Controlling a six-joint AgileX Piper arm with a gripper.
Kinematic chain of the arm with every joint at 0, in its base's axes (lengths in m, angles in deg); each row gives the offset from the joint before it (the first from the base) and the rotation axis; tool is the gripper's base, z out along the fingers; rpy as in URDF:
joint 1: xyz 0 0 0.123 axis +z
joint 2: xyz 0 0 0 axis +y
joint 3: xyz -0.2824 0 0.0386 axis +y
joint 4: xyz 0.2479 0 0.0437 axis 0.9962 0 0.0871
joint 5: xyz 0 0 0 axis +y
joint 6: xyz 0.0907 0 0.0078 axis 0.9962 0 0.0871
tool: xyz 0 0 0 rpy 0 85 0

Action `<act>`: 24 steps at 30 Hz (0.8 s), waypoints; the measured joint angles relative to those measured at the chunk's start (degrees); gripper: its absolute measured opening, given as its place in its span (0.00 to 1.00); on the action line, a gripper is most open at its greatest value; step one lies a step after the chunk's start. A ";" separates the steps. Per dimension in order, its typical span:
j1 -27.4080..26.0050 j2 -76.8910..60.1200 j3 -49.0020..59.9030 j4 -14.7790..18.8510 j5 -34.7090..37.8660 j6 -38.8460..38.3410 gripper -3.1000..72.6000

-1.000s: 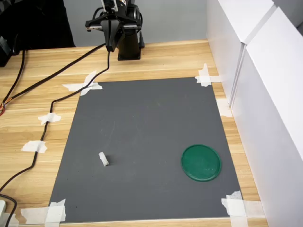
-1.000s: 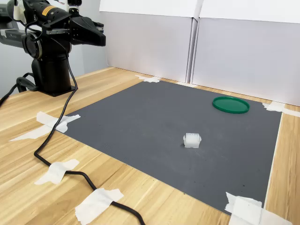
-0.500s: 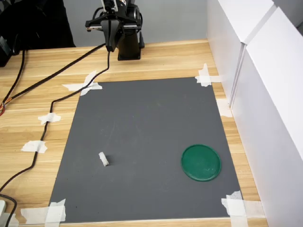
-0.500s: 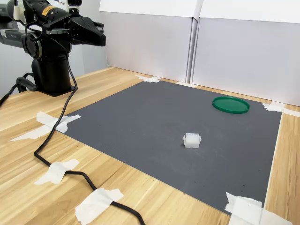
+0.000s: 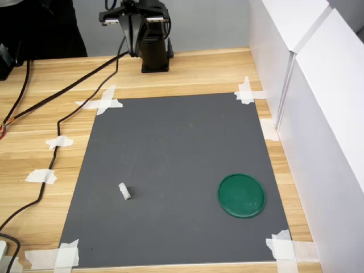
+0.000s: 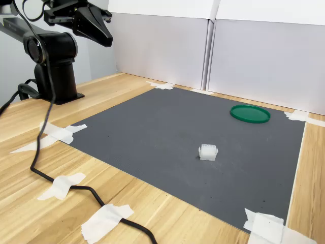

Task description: Grasp a white terminal and put it on the green lid.

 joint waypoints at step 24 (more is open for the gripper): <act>0.00 43.22 -30.75 0.00 15.74 -11.45 0.10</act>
